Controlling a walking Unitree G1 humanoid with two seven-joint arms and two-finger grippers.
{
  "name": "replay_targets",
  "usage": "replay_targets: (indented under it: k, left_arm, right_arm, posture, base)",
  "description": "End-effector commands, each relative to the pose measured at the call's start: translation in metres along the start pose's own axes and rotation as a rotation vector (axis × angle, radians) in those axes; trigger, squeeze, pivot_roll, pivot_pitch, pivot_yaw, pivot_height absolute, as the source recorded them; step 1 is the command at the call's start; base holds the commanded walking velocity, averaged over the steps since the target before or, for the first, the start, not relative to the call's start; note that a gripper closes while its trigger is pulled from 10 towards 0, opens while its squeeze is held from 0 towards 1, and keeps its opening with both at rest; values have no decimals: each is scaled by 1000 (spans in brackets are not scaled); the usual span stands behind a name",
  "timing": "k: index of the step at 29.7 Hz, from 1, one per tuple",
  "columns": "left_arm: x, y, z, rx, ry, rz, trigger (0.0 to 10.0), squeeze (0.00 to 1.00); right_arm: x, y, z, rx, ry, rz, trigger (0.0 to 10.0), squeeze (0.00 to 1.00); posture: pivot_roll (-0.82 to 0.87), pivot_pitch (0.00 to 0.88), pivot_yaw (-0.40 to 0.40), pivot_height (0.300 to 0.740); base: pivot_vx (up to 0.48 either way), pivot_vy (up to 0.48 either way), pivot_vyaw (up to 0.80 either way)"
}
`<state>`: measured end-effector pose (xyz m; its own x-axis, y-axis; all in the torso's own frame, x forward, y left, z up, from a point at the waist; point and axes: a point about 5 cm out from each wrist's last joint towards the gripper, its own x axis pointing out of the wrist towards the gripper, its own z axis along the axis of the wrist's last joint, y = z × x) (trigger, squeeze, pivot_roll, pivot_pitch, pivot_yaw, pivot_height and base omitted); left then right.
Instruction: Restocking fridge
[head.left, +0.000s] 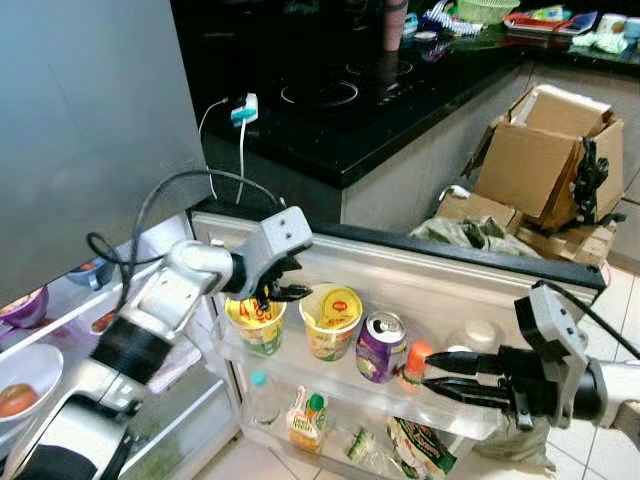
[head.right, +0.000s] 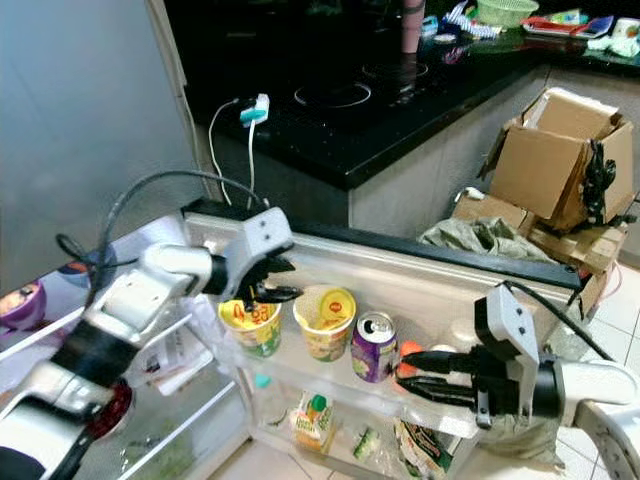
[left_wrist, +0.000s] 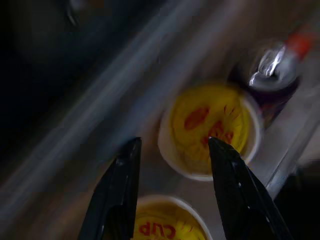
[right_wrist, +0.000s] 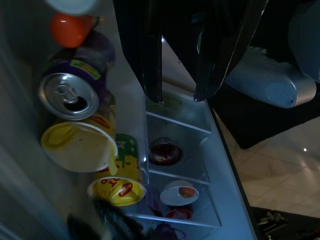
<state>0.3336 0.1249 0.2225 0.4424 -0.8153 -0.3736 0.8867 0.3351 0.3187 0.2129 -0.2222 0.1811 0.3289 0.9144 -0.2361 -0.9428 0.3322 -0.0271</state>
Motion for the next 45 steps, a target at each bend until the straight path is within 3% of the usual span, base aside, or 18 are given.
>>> replay_targets:
  k: [1, 4, 5, 7, 11, 14, 22, 25, 26, 28, 31, 32, 33, 37, 40, 42, 45]
  left_arm:
    - [-15, 3, 11, 41, -70, 5, 10000, 0]
    - [-26, 0, 16, 43, -132, -16, 10000, 0]
    - [-39, -5, 19, 25, -207, -45, 10000, 0]
    - [-47, -9, 22, 18, -258, -64, 10000, 0]
    - [-51, -14, 23, 1, -310, -81, 10000, 0]
    - [-56, -27, 22, -29, -365, -139, 10000, 0]
    - [-61, -40, 18, -42, -419, -180, 10000, 0]
    - [-67, -60, 7, -79, -467, -264, 10000, 0]
    - [-67, -60, 7, -79, -467, -264, 10000, 0]
    - [-67, -78, -11, -141, -445, -337, 10000, 0]
    - [-66, -86, -21, -173, -421, -357, 10000, 0]
    - [-64, -102, -43, -243, -373, -389, 10000, 0]
    - [-64, -108, -50, -267, -359, -399, 10000, 0]
    - [-65, -115, -61, -298, -332, -406, 10000, 0]
    - [-62, -129, -83, -365, -256, -412, 10000, 0]
    - [-62, -129, -83, -365, -256, -412, 10000, 0]
    - [-59, -140, -103, -422, -186, -404, 10000, 0]
  right_arm:
    - [-1, 2, 5, -21, -4, 8, 10000, 0]
    - [-1, 1, 5, -21, -5, 8, 10000, 0]
    - [-2, 1, 5, -22, -7, 7, 10000, 0]
    - [-2, 1, 5, -23, -8, 7, 10000, 0]
    - [-2, 1, 5, -23, -9, 7, 10000, 0]
    - [-3, 0, 5, -23, -10, 8, 10000, 0]
    - [-3, 0, 5, -20, -13, 8, 10000, 0]
    - [-4, -1, 2, -8, -15, 7, 10000, 0]
    - [-4, -1, 2, -8, -15, 7, 10000, 0]
    - [-4, -1, 0, 5, -18, 6, 10000, 0]
    - [-4, -1, -1, 10, -18, 6, 10000, 0]
    - [-5, -2, -2, 16, -19, 5, 10000, 0]
    - [-5, -2, -3, 18, -19, 5, 10000, 0]
    - [-4, -2, -3, 19, -19, 5, 10000, 0]
    - [-4, -2, -4, 22, -19, 7, 10000, 0]
    - [-4, -2, -4, 22, -19, 7, 10000, 0]
    - [-4, -2, -5, 30, -20, 16, 10000, 0]
  posture:
    - [-31, 0, 58, 740]
    - [-30, 0, 57, 740]
    - [-29, 0, 56, 740]
    - [-29, 0, 56, 740]
    - [-27, 0, 54, 740]
    - [-26, 0, 53, 740]
    - [-26, 0, 52, 740]
    - [-21, 0, 51, 740]
    - [-21, 0, 51, 740]
    - [-20, 0, 50, 740]
    - [-19, 0, 50, 740]
    - [-18, 0, 49, 740]
    - [-18, 0, 49, 740]
    - [-16, 0, 48, 740]
    - [-12, 0, 46, 740]
    - [-12, 0, 46, 740]
    - [-11, 0, 46, 740]
  base:
    - [0, 0, 0]
    - [0, 0, 0]
    - [0, 0, 0]
    - [0, 0, 0]
    - [0, 0, 0]
    - [0, 0, 0]
    - [0, 0, 0]
    - [0, 0, 0]
    - [0, 0, 0]
    - [0, 0, 0]
    - [0, 0, 0]
    - [0, 0, 0]
    - [0, 0, 0]
    - [0, 0, 0]
    - [0, 0, 0]
    - [0, 0, 0]
    - [0, 0, 0]
